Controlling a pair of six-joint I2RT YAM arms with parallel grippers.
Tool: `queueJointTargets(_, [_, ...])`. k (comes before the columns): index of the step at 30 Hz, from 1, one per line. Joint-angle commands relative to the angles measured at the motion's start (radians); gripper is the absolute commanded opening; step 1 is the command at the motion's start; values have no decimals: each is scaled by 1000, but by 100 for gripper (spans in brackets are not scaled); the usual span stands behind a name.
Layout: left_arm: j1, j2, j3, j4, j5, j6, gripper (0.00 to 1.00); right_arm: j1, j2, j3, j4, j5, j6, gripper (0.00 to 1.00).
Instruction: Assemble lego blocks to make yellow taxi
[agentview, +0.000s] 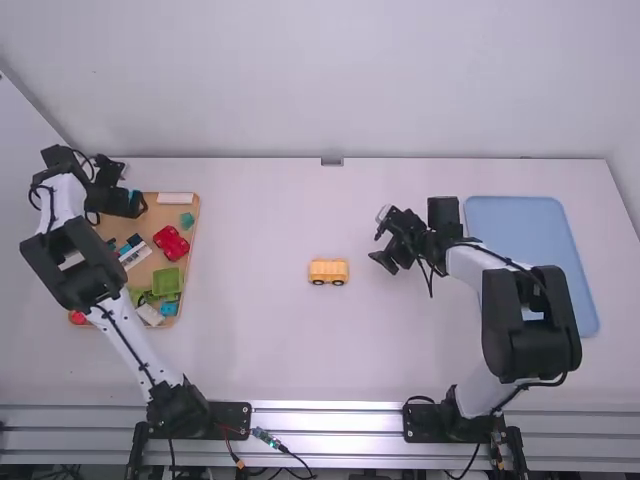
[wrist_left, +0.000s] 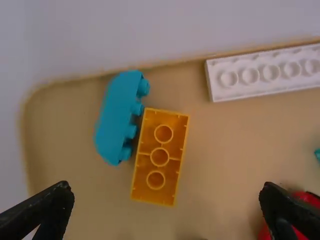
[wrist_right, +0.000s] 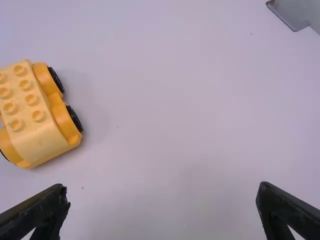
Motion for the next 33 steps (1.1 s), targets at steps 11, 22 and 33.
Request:
queueJointTargets(11, [-20, 3, 27, 9, 68, -67, 99, 0, -31, 2, 73, -2, 86, 99])
queueJointTargets(22, [-11, 3, 46, 24, -207, -319, 98, 2, -31, 2, 102, -4, 107, 99])
queueJointTargets(33, [-16, 3, 48, -68, -192, -235, 98, 0, -31, 2, 105, -6, 166, 99])
